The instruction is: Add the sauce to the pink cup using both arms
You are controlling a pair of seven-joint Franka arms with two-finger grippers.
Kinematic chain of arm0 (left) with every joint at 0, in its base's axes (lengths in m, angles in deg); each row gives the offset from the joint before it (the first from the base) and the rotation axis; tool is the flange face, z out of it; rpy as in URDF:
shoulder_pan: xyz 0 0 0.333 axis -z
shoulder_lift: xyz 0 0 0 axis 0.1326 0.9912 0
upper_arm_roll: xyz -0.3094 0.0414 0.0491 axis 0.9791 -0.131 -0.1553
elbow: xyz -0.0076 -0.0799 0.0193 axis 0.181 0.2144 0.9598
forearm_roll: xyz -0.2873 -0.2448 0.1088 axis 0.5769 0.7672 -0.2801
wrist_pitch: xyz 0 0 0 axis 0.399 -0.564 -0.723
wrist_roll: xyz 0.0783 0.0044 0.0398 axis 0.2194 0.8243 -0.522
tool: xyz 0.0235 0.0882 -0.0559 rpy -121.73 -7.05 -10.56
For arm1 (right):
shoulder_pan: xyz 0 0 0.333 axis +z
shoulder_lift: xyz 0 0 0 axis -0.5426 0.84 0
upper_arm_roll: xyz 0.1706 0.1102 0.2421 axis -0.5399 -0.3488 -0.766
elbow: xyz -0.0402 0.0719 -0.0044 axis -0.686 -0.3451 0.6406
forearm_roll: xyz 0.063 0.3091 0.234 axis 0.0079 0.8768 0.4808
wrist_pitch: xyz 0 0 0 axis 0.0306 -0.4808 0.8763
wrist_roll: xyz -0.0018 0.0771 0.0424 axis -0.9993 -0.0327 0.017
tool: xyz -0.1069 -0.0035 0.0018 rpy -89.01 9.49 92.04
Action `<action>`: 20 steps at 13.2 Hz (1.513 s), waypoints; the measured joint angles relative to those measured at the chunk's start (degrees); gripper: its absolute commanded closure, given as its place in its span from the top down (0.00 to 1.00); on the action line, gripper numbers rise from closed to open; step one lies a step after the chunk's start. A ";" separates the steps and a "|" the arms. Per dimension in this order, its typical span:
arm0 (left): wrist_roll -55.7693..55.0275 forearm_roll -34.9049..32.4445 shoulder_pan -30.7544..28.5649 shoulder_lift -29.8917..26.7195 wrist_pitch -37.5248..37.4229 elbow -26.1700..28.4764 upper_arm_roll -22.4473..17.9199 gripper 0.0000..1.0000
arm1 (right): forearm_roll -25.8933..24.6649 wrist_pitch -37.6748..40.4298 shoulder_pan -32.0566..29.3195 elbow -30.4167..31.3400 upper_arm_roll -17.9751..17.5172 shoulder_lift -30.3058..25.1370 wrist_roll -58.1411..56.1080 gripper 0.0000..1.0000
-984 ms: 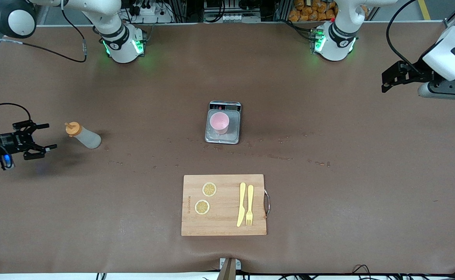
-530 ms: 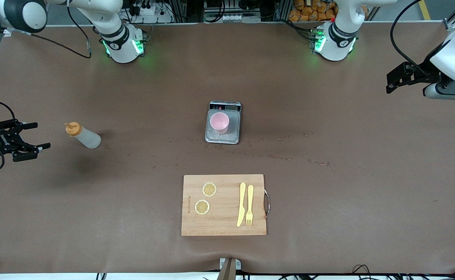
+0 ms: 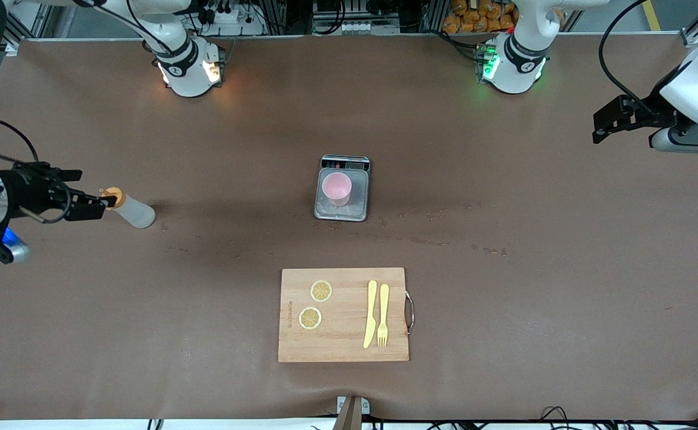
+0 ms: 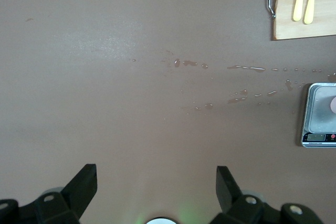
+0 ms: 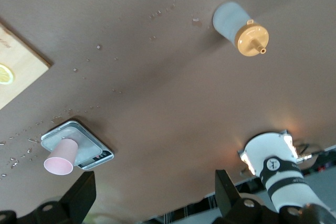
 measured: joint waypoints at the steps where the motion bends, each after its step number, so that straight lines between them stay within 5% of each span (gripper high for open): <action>1: 0.00 0.00 -0.03 0.00 0.00 -0.01 0.01 1.00 | -2.76 -2.72 1.46 2.93 0.47 -3.39 -1.55 1.00; 7: 0.00 0.00 -0.16 0.00 0.00 -0.05 -0.01 1.00 | -8.35 -17.18 -2.21 25.34 1.56 -22.77 -22.89 1.00; 11: 0.00 0.00 -0.21 0.00 0.00 -0.05 -0.01 1.00 | -15.00 -21.14 -8.04 27.49 -9.86 -25.64 -22.67 1.00; 20: 0.00 0.00 -0.20 0.00 0.00 -0.05 0.13 1.00 | -15.02 -23.88 -6.06 29.95 -7.05 -26.22 -23.23 1.00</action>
